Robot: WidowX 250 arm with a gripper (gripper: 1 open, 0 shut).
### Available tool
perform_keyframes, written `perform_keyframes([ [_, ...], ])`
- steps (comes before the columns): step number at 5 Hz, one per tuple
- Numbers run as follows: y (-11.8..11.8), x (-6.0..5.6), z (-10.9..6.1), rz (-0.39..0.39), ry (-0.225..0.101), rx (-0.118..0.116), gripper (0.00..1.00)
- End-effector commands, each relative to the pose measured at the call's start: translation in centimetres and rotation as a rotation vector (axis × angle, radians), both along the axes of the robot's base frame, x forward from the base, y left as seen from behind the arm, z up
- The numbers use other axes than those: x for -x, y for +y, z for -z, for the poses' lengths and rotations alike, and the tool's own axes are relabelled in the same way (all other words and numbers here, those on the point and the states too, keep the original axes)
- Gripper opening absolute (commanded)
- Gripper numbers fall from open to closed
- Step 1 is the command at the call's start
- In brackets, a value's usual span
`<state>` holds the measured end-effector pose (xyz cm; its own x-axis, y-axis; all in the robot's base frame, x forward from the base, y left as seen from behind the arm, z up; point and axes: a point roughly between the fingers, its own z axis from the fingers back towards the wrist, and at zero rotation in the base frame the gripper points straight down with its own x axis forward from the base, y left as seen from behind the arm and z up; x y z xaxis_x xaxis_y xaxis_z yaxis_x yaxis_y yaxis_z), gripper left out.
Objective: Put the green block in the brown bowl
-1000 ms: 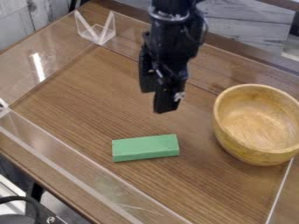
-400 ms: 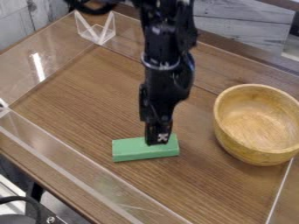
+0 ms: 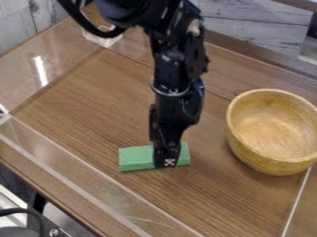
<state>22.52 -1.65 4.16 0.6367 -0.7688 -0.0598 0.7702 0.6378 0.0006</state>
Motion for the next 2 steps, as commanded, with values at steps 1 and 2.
perform_keyframes([
  [1,0.18,-0.45,-0.51,-0.013,-0.031,0.002,0.0],
  [2,0.27,-0.46,-0.15,-0.019,-0.031,0.005,1.0],
])
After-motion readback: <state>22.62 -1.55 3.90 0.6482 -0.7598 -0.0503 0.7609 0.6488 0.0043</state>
